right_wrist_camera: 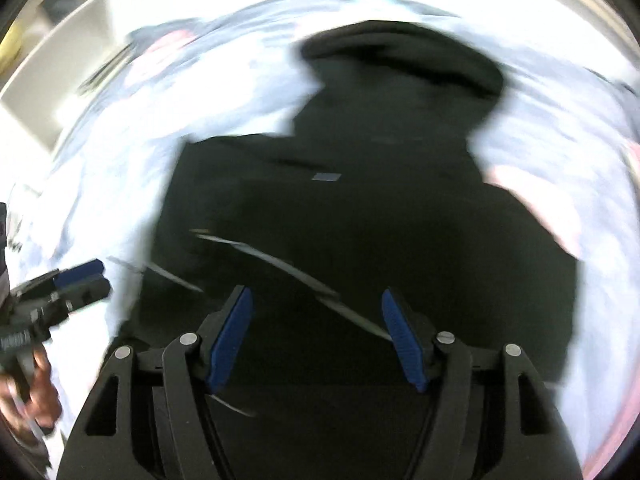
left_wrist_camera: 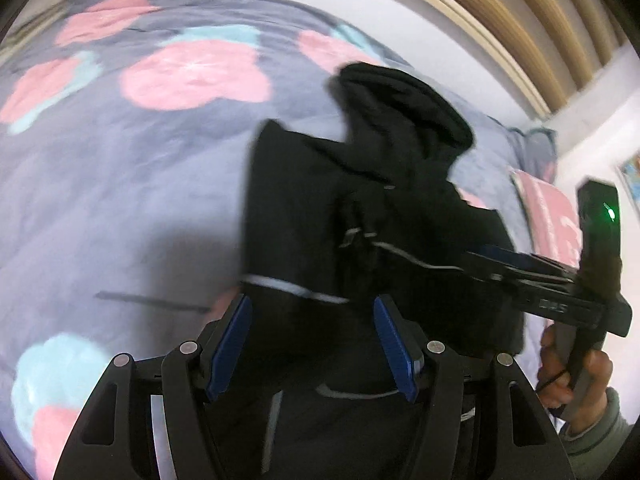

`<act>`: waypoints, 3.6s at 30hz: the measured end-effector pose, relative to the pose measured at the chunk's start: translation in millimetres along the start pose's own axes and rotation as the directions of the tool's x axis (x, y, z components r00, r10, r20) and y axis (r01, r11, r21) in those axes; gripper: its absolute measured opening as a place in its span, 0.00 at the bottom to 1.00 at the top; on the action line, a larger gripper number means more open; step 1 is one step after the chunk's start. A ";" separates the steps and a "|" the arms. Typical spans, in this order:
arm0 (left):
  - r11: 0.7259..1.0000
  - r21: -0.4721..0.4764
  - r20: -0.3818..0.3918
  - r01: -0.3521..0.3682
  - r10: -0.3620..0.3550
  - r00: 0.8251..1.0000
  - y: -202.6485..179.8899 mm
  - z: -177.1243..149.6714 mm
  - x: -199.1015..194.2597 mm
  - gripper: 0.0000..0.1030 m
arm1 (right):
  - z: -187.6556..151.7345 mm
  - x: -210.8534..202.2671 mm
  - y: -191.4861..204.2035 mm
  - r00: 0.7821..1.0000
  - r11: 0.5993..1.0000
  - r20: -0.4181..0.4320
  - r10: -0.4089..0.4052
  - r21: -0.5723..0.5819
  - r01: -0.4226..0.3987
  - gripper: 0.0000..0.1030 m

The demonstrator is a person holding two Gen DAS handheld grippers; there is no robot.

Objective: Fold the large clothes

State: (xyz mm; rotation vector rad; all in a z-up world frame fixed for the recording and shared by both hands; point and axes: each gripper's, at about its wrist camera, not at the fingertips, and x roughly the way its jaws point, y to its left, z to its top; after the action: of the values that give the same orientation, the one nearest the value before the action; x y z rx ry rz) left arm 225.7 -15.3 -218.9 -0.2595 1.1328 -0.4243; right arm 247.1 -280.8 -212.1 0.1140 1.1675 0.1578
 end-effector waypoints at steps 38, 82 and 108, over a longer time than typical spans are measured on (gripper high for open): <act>0.980 -0.194 -0.044 -0.037 0.029 0.999 69.4 6.1 5.1 0.28 | -39.8 41.1 -110.7 0.967 0.959 -0.146 -0.211 0.159 0.234 0.73; 0.983 0.180 -0.179 0.041 -0.008 0.984 -13.8 8.6 37.5 0.50 | -61.0 -4.1 -95.7 0.972 0.982 -0.152 -0.181 0.031 0.187 0.64; 0.998 0.066 0.007 -0.025 0.024 1.000 -8.9 279.4 187.5 0.50 | 210.4 101.9 -174.2 0.982 0.958 0.052 -0.180 0.237 0.163 0.30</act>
State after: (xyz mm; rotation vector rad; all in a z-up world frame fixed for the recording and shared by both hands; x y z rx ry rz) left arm 546.2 -111.8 -254.8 -0.1890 1.1132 -0.4383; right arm 491.2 -435.0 -252.5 0.2214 1.1143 -0.1363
